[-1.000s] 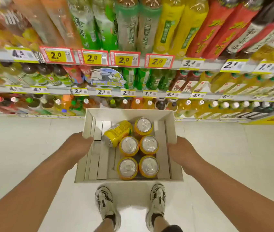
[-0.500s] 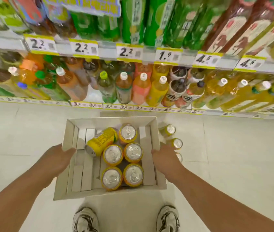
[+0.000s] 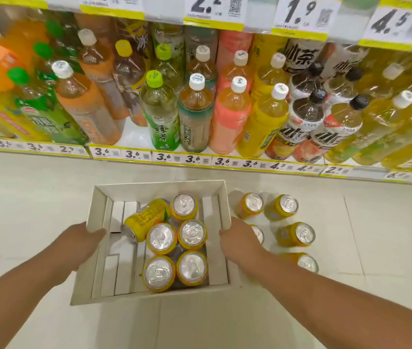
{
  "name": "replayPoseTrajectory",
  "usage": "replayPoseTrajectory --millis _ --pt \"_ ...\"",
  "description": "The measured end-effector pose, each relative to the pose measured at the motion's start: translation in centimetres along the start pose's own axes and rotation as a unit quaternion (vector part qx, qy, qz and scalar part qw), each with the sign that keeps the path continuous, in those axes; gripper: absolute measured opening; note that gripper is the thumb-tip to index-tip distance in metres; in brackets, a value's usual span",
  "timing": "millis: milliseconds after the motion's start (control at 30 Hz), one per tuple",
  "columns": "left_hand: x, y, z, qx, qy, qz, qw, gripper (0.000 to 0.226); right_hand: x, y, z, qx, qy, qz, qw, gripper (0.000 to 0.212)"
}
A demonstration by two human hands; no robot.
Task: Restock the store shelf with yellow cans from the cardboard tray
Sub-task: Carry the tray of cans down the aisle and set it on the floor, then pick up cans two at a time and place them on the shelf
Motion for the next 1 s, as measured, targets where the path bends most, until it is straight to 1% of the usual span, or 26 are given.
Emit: replayPoseTrajectory --millis 100,233,367,400,467,567,700,800,867,933,1000 --pt "0.7 -0.3 -2.7 0.004 0.002 -0.001 1.000 0.024 1.4 0.7 -2.0 -0.009 -0.010 0.025 1.000 0.024" --pt "1.5 -0.1 -5.1 0.014 0.001 -0.015 1.000 0.024 2.1 1.7 -4.1 0.004 0.010 -0.007 1.000 0.017" --pt "2.4 -0.2 -6.0 0.016 -0.006 -0.010 1.000 0.022 2.4 1.5 -5.2 -0.002 0.012 0.013 1.000 0.033" --pt "2.5 -0.2 -6.1 0.019 -0.004 -0.010 1.000 0.021 2.4 1.5 -5.4 -0.002 0.014 0.010 1.000 0.033" --pt "2.7 0.0 -6.4 0.025 -0.003 -0.007 1.000 0.018 2.6 1.9 -5.7 0.005 0.020 0.003 1.000 0.026" --pt "3.1 0.3 -7.1 0.030 -0.005 -0.014 0.999 0.021 3.1 2.9 -5.9 0.019 0.029 -0.013 0.999 0.018" --pt "3.5 0.5 -8.1 0.048 0.011 -0.064 0.997 0.033 3.7 3.4 -6.3 0.000 0.004 0.012 1.000 0.026" --pt "3.7 0.5 -8.2 0.050 0.014 -0.071 0.996 0.034 3.1 3.2 -6.7 0.008 0.020 -0.009 1.000 0.025" --pt "3.8 0.4 -7.9 0.050 0.028 -0.065 0.996 0.032 2.8 3.0 -6.6 0.020 0.027 -0.036 0.999 0.022" --pt "3.5 0.5 -7.7 0.065 0.065 -0.054 0.994 0.034 2.7 2.7 -6.3 0.030 0.019 -0.049 0.998 0.018" --pt "2.7 1.0 -7.2 0.088 0.118 -0.027 0.989 0.050 2.2 2.1 -6.0 0.023 0.027 -0.043 0.998 0.014"
Point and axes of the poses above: each hand's wrist, its own z-axis away from the middle knuckle, its own x-axis out of the palm, y = z × x, the point moved 5 cm from there along -z, towards the middle knuckle, and after that the axes turned 7 degrees about -z, right-handed, at the moved point
